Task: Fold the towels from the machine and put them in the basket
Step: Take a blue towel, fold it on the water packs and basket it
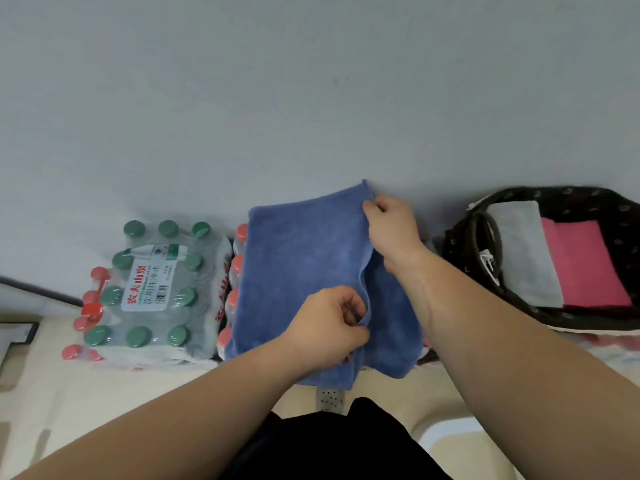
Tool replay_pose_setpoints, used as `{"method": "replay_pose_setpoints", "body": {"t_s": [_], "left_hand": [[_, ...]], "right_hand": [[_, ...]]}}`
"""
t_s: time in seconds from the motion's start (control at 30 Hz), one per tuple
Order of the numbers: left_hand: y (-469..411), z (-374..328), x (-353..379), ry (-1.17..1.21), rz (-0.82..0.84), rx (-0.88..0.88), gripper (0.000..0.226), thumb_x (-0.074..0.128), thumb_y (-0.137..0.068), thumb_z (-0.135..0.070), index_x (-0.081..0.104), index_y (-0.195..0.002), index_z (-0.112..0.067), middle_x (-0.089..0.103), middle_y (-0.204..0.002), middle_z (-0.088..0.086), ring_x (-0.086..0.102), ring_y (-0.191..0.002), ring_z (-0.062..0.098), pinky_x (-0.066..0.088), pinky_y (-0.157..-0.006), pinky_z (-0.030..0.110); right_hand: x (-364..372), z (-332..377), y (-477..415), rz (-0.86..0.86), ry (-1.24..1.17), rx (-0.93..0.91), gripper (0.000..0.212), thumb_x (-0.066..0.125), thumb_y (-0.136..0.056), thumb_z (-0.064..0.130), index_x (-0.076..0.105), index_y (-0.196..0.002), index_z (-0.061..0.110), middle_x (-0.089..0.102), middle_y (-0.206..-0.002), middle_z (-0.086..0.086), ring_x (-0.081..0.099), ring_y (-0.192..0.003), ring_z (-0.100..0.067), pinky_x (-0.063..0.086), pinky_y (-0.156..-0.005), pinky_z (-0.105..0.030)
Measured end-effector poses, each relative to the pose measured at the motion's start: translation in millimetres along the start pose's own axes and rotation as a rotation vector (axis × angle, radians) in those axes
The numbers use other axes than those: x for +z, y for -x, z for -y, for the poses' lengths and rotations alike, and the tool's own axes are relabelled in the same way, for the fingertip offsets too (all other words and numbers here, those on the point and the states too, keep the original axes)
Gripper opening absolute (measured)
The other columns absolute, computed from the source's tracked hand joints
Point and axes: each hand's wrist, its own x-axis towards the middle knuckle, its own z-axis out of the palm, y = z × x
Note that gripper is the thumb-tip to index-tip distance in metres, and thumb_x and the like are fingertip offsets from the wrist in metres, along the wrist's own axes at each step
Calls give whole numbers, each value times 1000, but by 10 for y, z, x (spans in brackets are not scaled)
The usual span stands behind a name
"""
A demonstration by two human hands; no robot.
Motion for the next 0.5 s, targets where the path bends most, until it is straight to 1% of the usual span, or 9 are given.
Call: {"method": "replay_pose_setpoints", "body": {"t_s": [0.07, 0.13, 0.2, 0.27, 0.3, 0.33, 0.4, 0.47, 0.5], "left_hand": [[-80, -45, 144, -79, 21, -5, 11, 63, -77, -4, 59, -81, -13, 55, -54, -8, 56, -47, 10, 58, -58, 38], [-154, -89, 255, -165, 33, 1, 6, 60, -76, -3, 58, -81, -8, 54, -57, -3, 54, -52, 12, 56, -64, 47], [-212, -137, 347, -185, 33, -8, 8, 57, -76, -1, 57, -83, -1, 55, -61, 8, 53, -54, 18, 54, -63, 52], [-251, -202, 430, -172, 10, -2, 10, 57, -75, -2, 58, -85, 0, 60, -67, 17, 56, -55, 27, 54, -60, 55], [-269, -240, 469, -164, 0, 11, 10, 57, -75, -2, 58, -85, -1, 62, -70, 19, 59, -57, 32, 54, -60, 55], [-287, -280, 506, -155, -2, 22, 9, 58, -76, -1, 59, -85, -2, 63, -70, 17, 63, -61, 34, 55, -61, 55], [-327, -361, 582, -122, 24, 19, 11, 60, -78, -1, 60, -86, -7, 65, -68, 11, 67, -66, 32, 57, -66, 53], [-372, -410, 672, -104, 64, 15, 13, 64, -78, -3, 61, -88, -11, 69, -71, 8, 69, -68, 29, 59, -67, 50], [-390, -426, 721, -104, 82, 25, 13, 66, -78, -3, 62, -88, -11, 70, -72, 9, 69, -68, 29, 59, -67, 50]], "right_hand": [[-96, -126, -39, 14, 78, 38, 41, 53, -95, 13, 35, -59, 20, 31, -49, 7, 28, -47, -8, 24, -45, -24], [-162, -230, -45, 25, 143, 72, 37, 52, -93, 12, 40, -59, 18, 37, -52, 2, 33, -52, -14, 27, -51, -28], [-223, -306, -44, 27, 141, 89, 37, 51, -93, 10, 41, -59, 16, 39, -52, 1, 33, -51, -15, 28, -51, -28], [-286, -330, -60, 10, 144, 74, 39, 51, -94, 11, 38, -57, 16, 37, -52, 2, 32, -51, -15, 28, -51, -29], [-319, -325, -74, -11, 159, 59, 40, 50, -94, 12, 36, -57, 17, 36, -52, 2, 31, -51, -16, 27, -52, -29], [-355, -313, -92, -39, 173, 41, 40, 50, -94, 13, 36, -57, 17, 36, -52, 3, 30, -51, -16, 27, -52, -30], [-439, -295, -123, -111, 223, 8, 37, 48, -96, 13, 40, -59, 16, 43, -56, 2, 37, -54, -18, 31, -55, -31], [-514, -288, -121, -166, 284, -22, 29, 46, -98, 14, 50, -70, 12, 55, -70, -3, 47, -66, -22, 35, -62, -31], [-540, -290, -111, -180, 295, -22, 24, 44, -99, 14, 55, -78, 11, 59, -79, -4, 51, -73, -22, 36, -65, -30]]}}
